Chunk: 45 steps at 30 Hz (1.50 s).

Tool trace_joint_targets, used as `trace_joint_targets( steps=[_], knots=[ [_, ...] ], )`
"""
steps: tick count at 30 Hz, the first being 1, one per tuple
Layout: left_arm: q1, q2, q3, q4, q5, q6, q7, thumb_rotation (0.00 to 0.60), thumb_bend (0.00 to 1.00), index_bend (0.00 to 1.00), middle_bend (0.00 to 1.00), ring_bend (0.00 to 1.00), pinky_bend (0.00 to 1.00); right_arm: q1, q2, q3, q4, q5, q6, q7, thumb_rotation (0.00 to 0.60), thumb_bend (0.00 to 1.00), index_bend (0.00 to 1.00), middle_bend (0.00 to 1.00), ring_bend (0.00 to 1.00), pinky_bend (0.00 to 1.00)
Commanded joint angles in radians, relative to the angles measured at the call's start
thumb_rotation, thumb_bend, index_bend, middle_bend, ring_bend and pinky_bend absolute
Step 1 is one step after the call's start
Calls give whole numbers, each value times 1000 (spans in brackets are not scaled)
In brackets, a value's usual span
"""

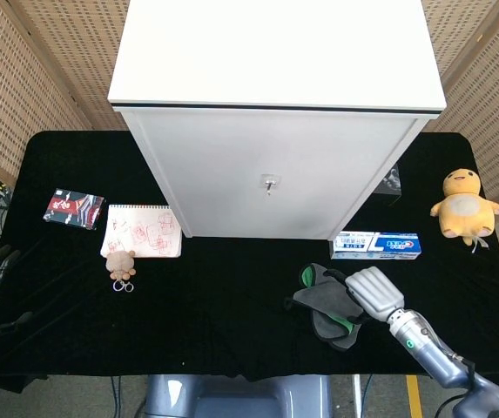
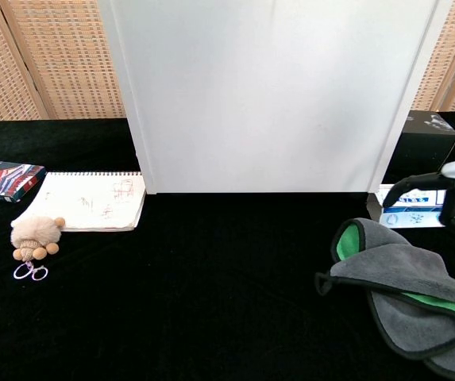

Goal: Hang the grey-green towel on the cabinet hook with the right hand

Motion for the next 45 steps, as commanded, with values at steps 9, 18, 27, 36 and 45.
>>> trace_joint_targets(
  steps=[9, 18, 27, 36, 45],
  knots=[
    [-1, -4, -1, 2, -4, -1, 5, 600, 0, 0, 0, 0, 0, 48, -131, 7, -1, 143, -40, -278, 600, 231, 285, 948, 982, 1000],
    [-4, -4, -2, 4, -9, -6, 4, 600, 0, 0, 0, 0, 0, 72, -189, -9, 8, 179, -36, -414, 600, 264, 289, 947, 982, 1000],
    [-9, -5, -3, 7, -17, -16, 2, 600, 0, 0, 0, 0, 0, 93, -241, -34, 64, 199, -20, -543, 600, 283, 291, 948, 982, 1000],
    [-11, -5, -3, 8, -20, -21, -1, 600, 0, 0, 0, 0, 0, 95, -247, -68, 117, 175, 14, -602, 600, 363, 312, 947, 982, 1000],
    [-11, -5, -3, 8, -20, -19, -2, 600, 0, 0, 0, 0, 0, 94, -242, -118, 208, 51, 51, -509, 600, 528, 430, 948, 982, 1000]
  ],
)
